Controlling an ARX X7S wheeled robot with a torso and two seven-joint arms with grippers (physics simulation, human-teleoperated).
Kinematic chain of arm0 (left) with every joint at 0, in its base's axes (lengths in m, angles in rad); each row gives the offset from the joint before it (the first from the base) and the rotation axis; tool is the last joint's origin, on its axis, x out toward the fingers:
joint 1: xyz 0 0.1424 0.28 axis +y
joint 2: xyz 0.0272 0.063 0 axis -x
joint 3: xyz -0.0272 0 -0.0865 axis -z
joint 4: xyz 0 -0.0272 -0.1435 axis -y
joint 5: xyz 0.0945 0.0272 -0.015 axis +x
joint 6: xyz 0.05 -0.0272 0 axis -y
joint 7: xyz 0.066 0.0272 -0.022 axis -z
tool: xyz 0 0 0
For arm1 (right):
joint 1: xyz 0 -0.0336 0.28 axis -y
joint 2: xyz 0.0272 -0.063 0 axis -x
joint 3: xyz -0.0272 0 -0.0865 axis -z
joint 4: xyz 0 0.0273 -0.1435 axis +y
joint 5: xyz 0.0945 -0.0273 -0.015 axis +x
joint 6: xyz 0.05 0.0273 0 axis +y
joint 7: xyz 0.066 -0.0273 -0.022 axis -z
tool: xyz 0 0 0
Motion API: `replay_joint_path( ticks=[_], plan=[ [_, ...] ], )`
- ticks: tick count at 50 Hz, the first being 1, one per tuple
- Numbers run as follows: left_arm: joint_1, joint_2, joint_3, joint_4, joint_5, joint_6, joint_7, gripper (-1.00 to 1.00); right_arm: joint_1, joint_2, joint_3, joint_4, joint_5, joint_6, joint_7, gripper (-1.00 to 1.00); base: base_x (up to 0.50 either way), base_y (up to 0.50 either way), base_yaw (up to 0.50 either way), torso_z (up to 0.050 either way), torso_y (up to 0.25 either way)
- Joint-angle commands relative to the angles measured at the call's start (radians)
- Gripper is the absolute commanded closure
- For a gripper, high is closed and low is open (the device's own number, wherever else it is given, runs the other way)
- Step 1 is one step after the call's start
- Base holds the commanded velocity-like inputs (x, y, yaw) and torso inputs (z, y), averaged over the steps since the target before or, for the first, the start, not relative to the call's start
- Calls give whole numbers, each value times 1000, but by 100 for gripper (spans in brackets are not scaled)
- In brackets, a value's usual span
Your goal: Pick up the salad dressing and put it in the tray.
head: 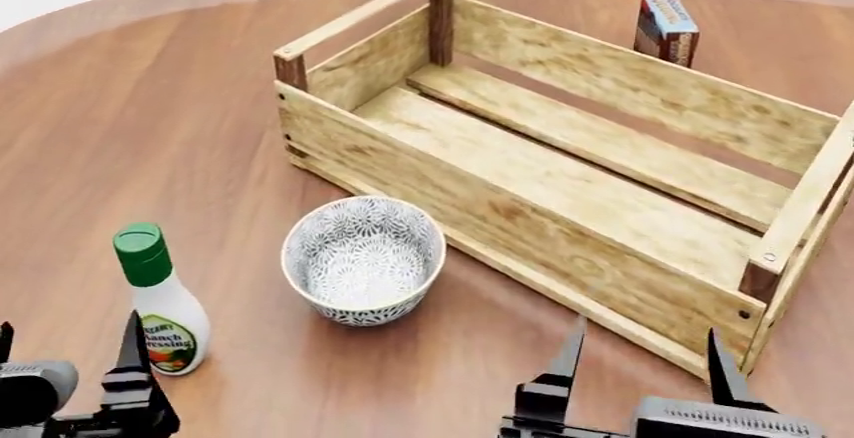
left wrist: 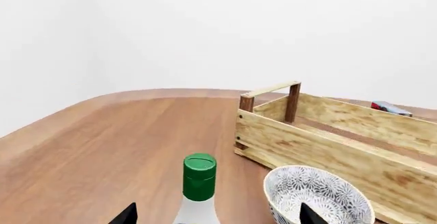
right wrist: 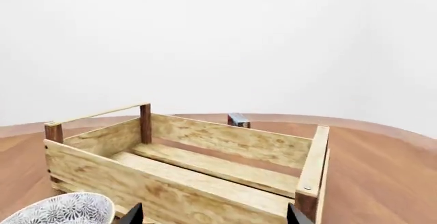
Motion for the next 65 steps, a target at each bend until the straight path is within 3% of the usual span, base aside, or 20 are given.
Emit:
replay_joint_path(
  ticks=[1, 37, 43, 65],
  plan=[
    [-55, -41, -51, 243, -90, -222, -51, -100, 49, 25, 67, -232, 46, 167, 49, -100, 500, 0, 0, 0, 0],
    [-65, -63, -48, 271, -114, -231, -72, -100, 55, 33, 76, -237, 59, 140, 96, -100, 500, 0, 0, 0, 0],
    [-57, -65, -43, 264, -109, -217, -72, -100, 35, 34, 74, -217, 51, 71, 95, -100, 45, 0, 0, 0, 0],
    [-50, -71, -37, 257, -113, -203, -81, -100, 22, 51, 67, -217, 77, 44, 90, -100, 0, 0, 500, 0, 0]
  ],
)
